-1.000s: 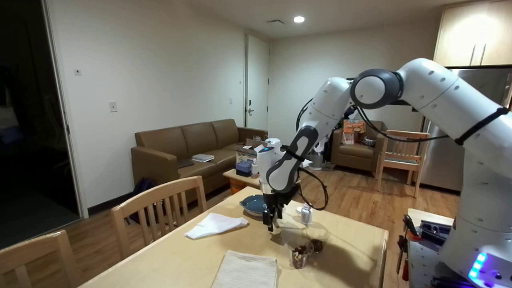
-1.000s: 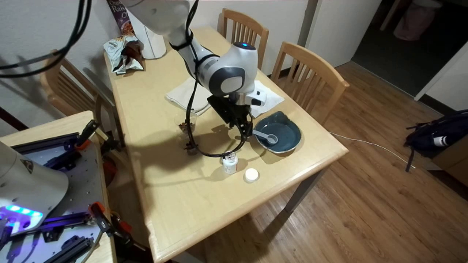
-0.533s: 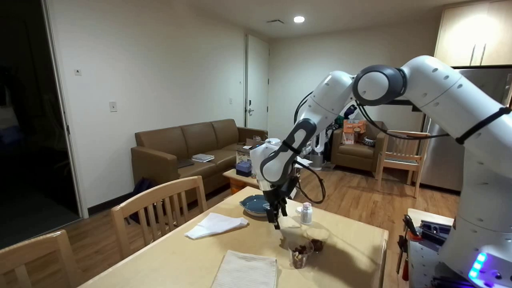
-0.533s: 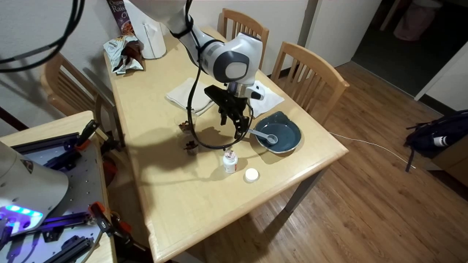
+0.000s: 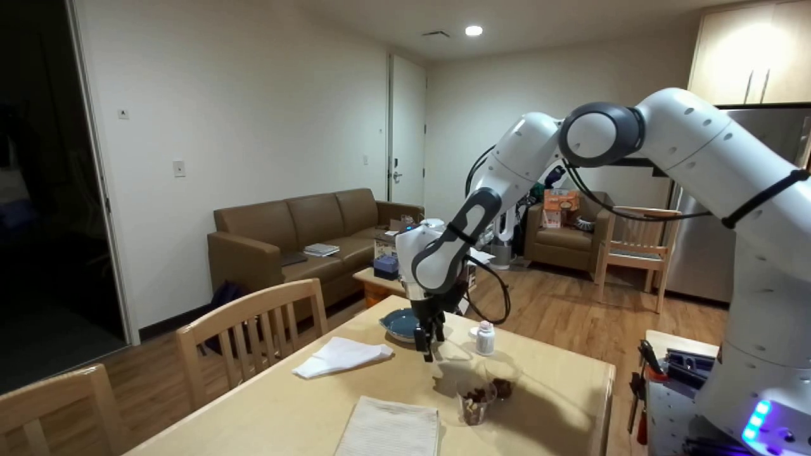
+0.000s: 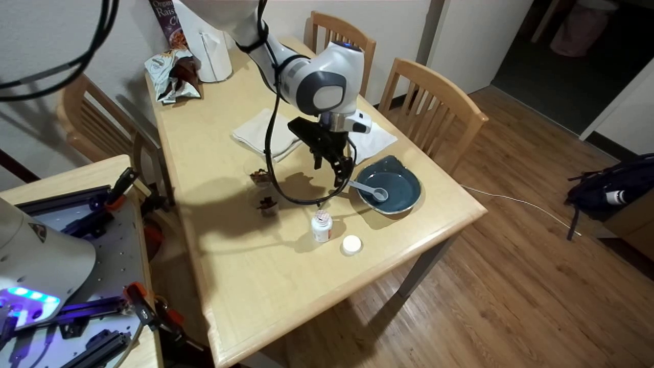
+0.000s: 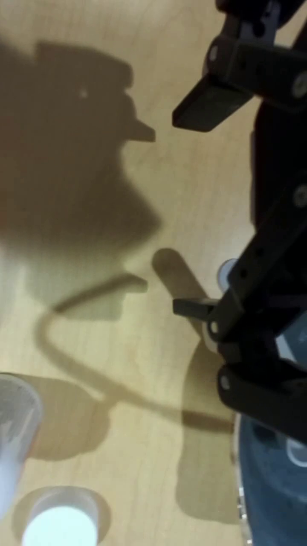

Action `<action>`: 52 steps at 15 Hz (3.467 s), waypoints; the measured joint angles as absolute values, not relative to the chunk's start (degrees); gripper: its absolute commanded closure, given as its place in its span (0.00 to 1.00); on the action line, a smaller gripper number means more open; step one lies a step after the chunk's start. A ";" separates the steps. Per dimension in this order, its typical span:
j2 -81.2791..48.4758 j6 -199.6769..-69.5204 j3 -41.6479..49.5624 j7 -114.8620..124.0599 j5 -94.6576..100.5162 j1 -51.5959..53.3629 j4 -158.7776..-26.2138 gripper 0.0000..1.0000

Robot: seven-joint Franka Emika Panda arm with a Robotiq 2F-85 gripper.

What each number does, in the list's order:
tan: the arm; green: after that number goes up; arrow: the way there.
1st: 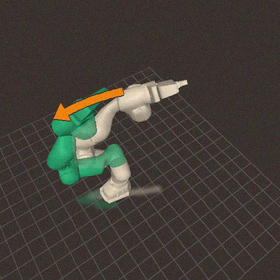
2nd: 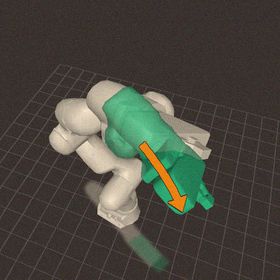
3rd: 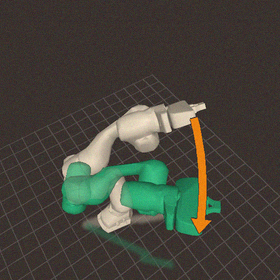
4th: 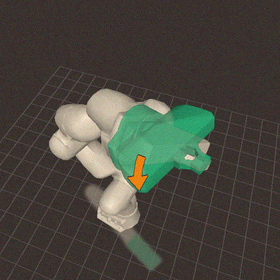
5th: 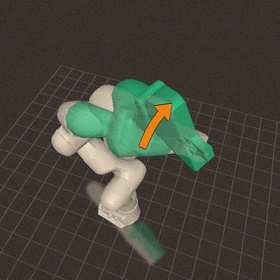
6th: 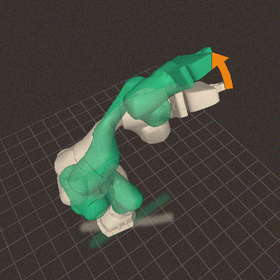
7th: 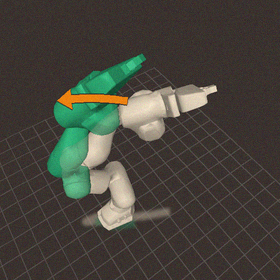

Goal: Take the spoon from the bowl and put it in the cup, then move the two cups slightly forward

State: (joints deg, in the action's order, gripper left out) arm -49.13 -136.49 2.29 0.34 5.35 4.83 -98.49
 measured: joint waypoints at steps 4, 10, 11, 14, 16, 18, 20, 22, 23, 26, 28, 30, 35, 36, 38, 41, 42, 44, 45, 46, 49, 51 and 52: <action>-49.07 -147.62 2.20 0.39 6.00 5.71 -99.93 0.00; -49.01 -153.89 3.37 6.05 5.62 6.34 -104.30 0.00; -48.99 -153.93 3.38 6.17 5.59 6.34 -104.48 0.00; -48.76 -153.93 3.38 6.21 5.53 6.34 -104.50 0.00; -48.67 -153.93 3.38 6.22 5.51 6.34 -104.50 0.00; -48.66 -153.93 3.38 6.22 5.51 6.34 -104.51 0.00; -48.66 -153.93 3.38 6.22 5.51 6.34 -104.51 0.00; -48.66 -153.93 3.38 6.23 5.50 6.34 -104.51 0.00; -48.66 -153.93 3.38 6.23 5.50 6.34 -104.51 0.00; -48.68 -153.91 3.38 6.23 5.51 6.34 -104.49 0.00; -48.82 -156.24 5.02 10.23 5.47 7.63 -104.43 0.00; -49.06 -160.19 6.86 15.20 4.94 9.26 -104.49 0.00; -50.47 -168.67 13.50 27.54 0.65 15.40 -105.95 0.00; -50.96 -170.02 14.93 29.70 -0.99 16.88 -106.44 0.00; -52.12 -172.19 17.88 34.08 -4.59 20.13 -107.60 0.00; -54.27 -174.02 21.73 40.08 -8.82 24.70 -108.90 0.00; -54.74 -174.20 22.24 41.09 -9.21 25.46 -108.97 0.00; -55.02 -174.29 22.52 41.77 -9.39 25.86 -108.97 0.25; -55.02 -174.29 22.60 41.83 -9.40 25.85 -108.97 0.26; -55.03 -174.29 22.61 41.83 -9.40 25.82 -108.96 0.32; -55.12 -174.28 22.56 41.81 -9.40 25.80 -108.87 0.53; -55.18 -174.28 22.50 41.79 -9.40 25.80 -108.76 0.67; -55.19 -174.28 22.47 41.78 -9.39 25.80 -108.72 0.72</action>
State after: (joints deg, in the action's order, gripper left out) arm -55.19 -174.28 22.47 41.78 -9.39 25.80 -108.72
